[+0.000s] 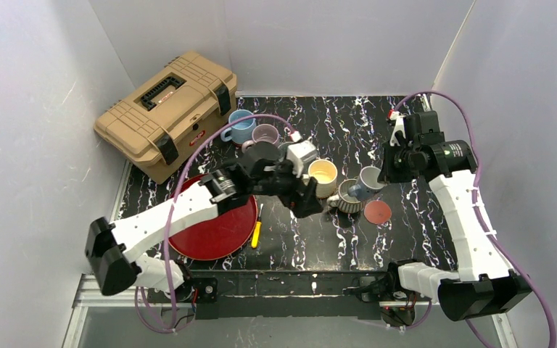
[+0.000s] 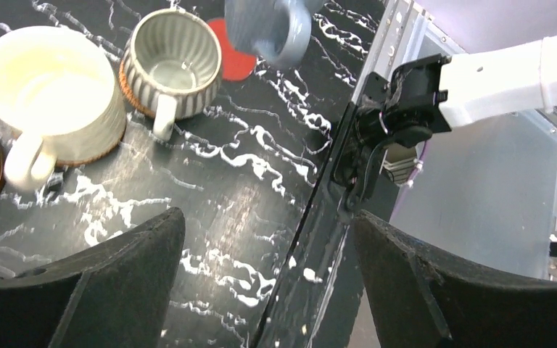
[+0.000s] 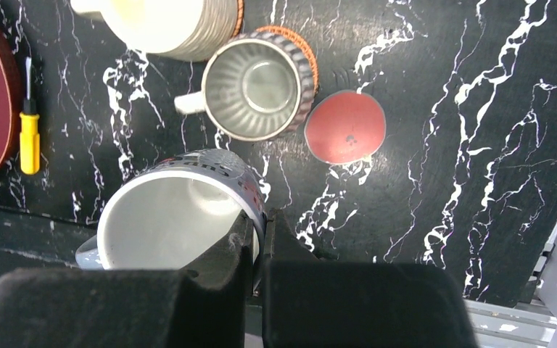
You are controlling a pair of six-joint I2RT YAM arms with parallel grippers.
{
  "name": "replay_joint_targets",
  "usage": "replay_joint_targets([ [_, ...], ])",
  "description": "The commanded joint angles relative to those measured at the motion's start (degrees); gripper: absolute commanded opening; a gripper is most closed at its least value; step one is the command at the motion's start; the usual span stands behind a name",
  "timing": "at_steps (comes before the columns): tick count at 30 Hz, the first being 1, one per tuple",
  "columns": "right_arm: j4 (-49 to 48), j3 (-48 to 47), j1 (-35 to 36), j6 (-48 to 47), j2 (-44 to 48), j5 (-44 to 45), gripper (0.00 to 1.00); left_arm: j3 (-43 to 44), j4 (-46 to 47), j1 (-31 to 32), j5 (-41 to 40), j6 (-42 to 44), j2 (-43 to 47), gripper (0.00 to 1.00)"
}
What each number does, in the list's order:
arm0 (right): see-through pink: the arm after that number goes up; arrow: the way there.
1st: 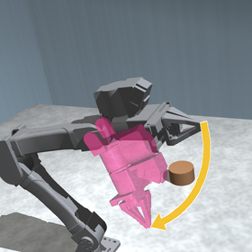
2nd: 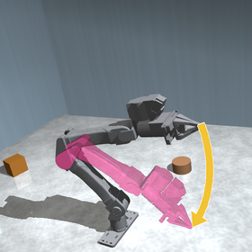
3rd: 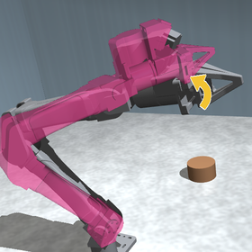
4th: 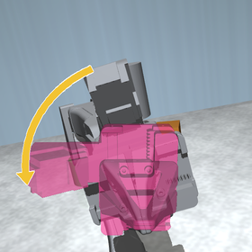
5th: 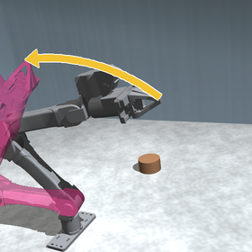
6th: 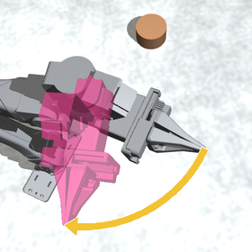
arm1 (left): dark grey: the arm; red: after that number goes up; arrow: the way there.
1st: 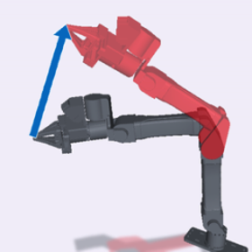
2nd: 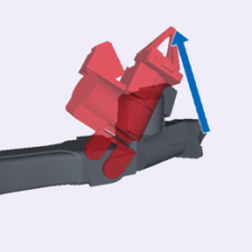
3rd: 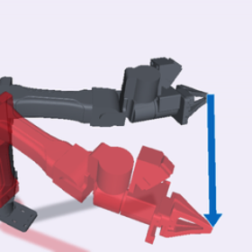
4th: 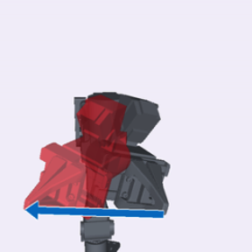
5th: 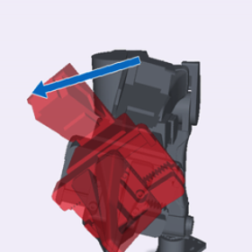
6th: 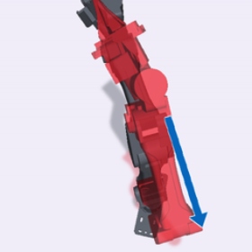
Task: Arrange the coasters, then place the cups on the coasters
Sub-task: Place the cup on the coaster.
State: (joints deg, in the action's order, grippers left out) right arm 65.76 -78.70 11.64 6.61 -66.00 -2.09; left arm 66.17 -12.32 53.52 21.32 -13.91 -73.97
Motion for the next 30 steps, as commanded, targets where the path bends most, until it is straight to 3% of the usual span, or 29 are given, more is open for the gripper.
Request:
replay_joint_targets([
  [1, 2.3, -2.7, 0.1, -2.0, 2.5, -3.7, 0.01, 7.5, 1.8, 4.8, -7.1, 0.7, -5.1, 0.83],
  [15, 1.7, -1.8, 0.8, -2.3, 3.7, -6.4, 0.01, 22.2, -8.2, 13.5, -22.5, 3.3, -18.9, 0.81],
  [21, 1.7, -1.6, 1.2, -2.3, 3.6, -6.5, 0.01, 25.9, -9.8, 14.7, -24.1, 4.7, -21.6, 0.56],
  [30, 1.7, -1.4, 2.3, -2.4, 3.2, -6.1, 0.01, 30.1, -11.9, 15.0, -24.8, 6.7, -24.4, 0.41],
])
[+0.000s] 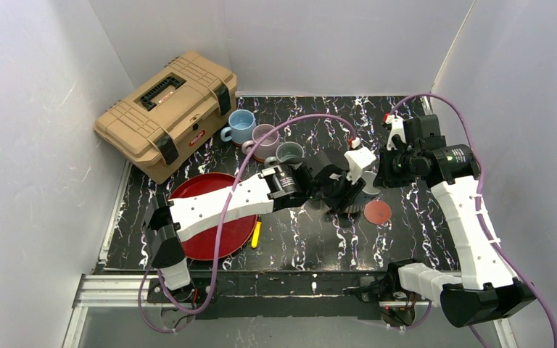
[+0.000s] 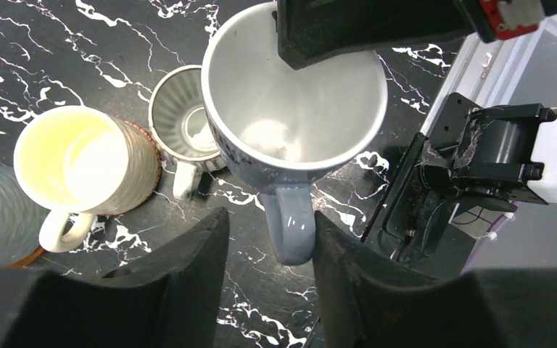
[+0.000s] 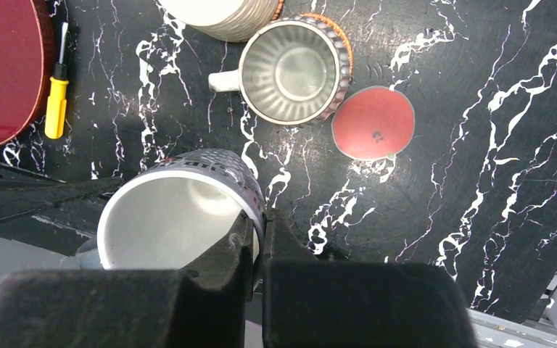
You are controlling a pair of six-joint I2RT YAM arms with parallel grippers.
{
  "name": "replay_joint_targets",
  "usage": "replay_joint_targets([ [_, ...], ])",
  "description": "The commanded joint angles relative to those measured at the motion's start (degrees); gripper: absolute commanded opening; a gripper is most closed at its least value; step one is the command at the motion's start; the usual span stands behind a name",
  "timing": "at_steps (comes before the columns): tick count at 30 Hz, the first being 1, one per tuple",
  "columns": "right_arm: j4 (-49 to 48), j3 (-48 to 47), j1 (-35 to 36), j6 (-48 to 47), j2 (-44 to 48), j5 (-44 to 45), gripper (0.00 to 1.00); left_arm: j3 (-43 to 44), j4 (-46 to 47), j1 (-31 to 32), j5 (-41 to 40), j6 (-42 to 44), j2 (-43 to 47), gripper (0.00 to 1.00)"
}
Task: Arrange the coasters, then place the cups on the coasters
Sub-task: Place the cup on the coaster.
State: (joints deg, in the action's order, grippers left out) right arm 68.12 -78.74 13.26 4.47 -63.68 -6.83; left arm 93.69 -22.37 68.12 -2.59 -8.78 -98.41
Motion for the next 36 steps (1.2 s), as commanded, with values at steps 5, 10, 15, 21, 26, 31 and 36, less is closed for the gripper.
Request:
replay_joint_targets([
  [5, -0.4, -1.6, 1.0, -0.3, 1.0, -0.9, 0.01, 3.1, -2.5, 0.4, 0.2, 1.8, -1.1, 0.28],
  [10, -0.5, -0.9, 1.3, -0.2, 1.3, -0.7, 0.01, 3.4, -1.8, 0.5, 2.5, 1.7, -1.7, 0.00],
  [15, -1.0, -1.7, 1.3, 1.2, 2.0, 1.2, 0.20, 1.0, 0.6, 1.1, 0.8, 1.3, -0.8, 0.00],
  [21, -4.4, -1.5, 1.3, 8.8, 4.4, 10.7, 0.77, -3.7, 6.8, 2.4, -3.5, -1.4, 1.6, 0.00],
  [26, -7.5, -1.6, 1.2, 14.1, 5.6, 16.8, 0.98, -5.5, 11.6, 5.2, -7.3, -1.9, 2.2, 0.00],
  [31, -8.7, -3.9, 1.2, 16.4, 5.6, 24.2, 0.98, -5.0, 15.2, 7.1, -10.1, -2.7, 0.2, 0.00],
  [36, -9.1, -7.2, 1.1, 17.5, 4.2, 28.4, 0.98, -3.6, 18.7, 8.5, -12.9, -3.8, -2.9, 0.00],
])
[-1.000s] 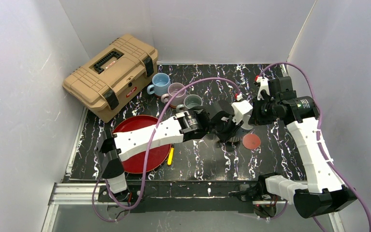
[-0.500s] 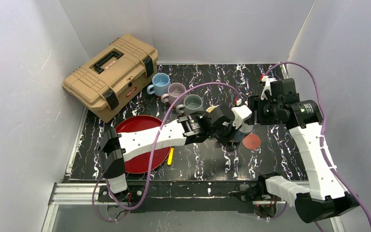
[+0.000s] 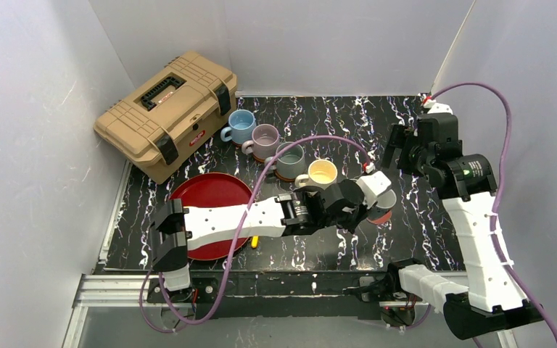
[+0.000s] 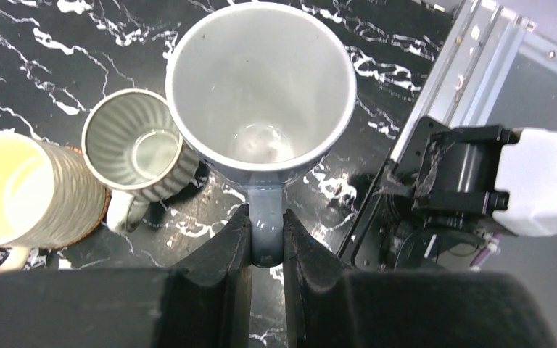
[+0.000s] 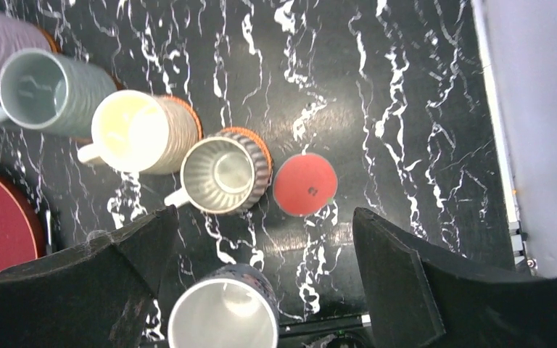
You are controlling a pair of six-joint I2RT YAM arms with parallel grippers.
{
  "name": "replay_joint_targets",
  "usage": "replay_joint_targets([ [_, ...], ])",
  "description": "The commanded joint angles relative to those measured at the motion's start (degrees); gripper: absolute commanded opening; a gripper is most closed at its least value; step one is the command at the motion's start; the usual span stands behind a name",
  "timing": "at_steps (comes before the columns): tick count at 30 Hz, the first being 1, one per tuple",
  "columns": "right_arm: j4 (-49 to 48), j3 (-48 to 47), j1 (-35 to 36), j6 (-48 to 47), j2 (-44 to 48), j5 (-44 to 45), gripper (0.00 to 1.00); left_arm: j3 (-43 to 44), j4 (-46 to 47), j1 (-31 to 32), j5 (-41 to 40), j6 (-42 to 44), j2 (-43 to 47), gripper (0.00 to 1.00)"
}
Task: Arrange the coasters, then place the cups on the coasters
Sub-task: Place the cup on the coaster.
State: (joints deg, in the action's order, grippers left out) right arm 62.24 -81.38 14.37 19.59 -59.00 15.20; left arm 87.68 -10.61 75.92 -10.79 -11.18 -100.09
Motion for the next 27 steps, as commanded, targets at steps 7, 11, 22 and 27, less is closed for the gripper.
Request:
replay_joint_targets([
  [7, -4.3, -10.6, 0.0, 4.1, -0.1, 13.1, 0.98, 5.7, 8.3, 1.7, -7.2, -3.5, -6.2, 0.00],
  [11, -7.1, -11.4, 0.0, 3.4, 2.7, 13.6, 0.98, 7.7, 8.6, 2.0, -7.9, -3.7, -8.8, 0.00],
  [22, -9.0, -8.2, 0.0, 2.6, 7.7, 10.7, 0.98, 13.6, 9.2, 2.1, -11.4, -2.7, -17.5, 0.00],
  [27, -9.4, -7.5, 0.0, 2.8, 8.4, 9.7, 0.99, 15.0, 10.0, 2.1, -13.9, -2.4, -20.3, 0.00],
])
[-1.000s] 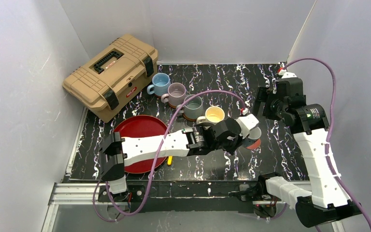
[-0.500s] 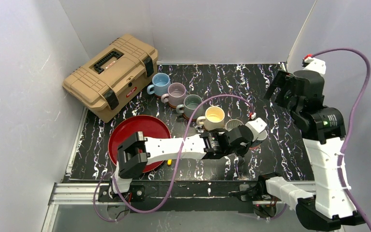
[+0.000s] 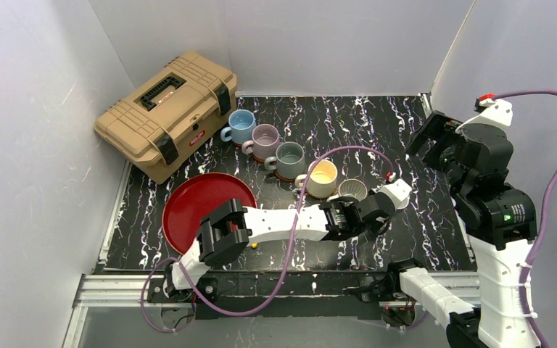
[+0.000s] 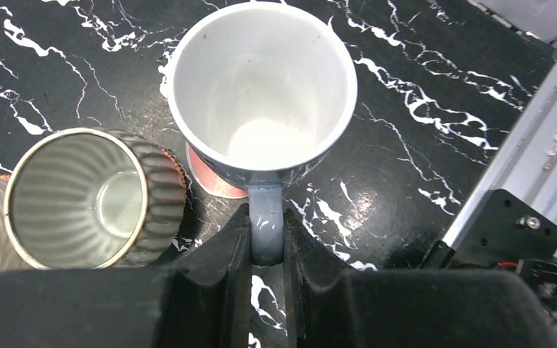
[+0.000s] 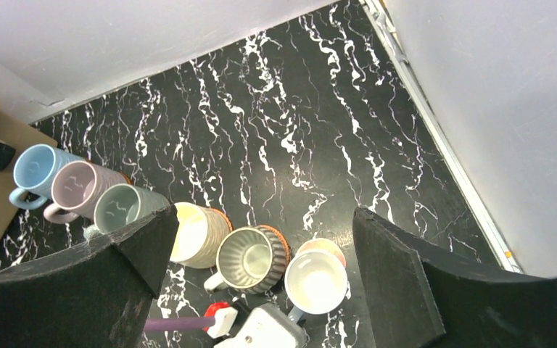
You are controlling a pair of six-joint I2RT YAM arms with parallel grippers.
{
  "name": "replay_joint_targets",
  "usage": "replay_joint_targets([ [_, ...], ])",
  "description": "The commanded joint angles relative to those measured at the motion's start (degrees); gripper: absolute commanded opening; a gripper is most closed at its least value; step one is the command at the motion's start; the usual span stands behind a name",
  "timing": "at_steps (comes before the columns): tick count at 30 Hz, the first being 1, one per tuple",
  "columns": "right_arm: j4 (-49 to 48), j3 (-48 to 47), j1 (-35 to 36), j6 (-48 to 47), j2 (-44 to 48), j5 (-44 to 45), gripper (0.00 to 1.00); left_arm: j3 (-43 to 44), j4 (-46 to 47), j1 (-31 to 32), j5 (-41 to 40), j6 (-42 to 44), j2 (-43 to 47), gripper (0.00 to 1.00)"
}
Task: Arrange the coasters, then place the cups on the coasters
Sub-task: Place the cup on the coaster.
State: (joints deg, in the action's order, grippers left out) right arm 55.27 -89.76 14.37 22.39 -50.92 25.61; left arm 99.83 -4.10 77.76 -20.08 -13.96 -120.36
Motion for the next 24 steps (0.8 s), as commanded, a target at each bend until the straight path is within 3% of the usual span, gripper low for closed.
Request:
replay_joint_targets([
  [1, -2.4, 1.0, 0.0, 0.0, 0.5, -0.9, 0.98, 2.8, 3.7, 0.2, -5.1, 0.4, -0.4, 0.00],
  [24, -3.9, 4.1, 0.0, 0.3, 3.2, -3.5, 0.98, 3.2, 7.3, -0.3, -4.7, 2.2, -5.9, 0.00],
])
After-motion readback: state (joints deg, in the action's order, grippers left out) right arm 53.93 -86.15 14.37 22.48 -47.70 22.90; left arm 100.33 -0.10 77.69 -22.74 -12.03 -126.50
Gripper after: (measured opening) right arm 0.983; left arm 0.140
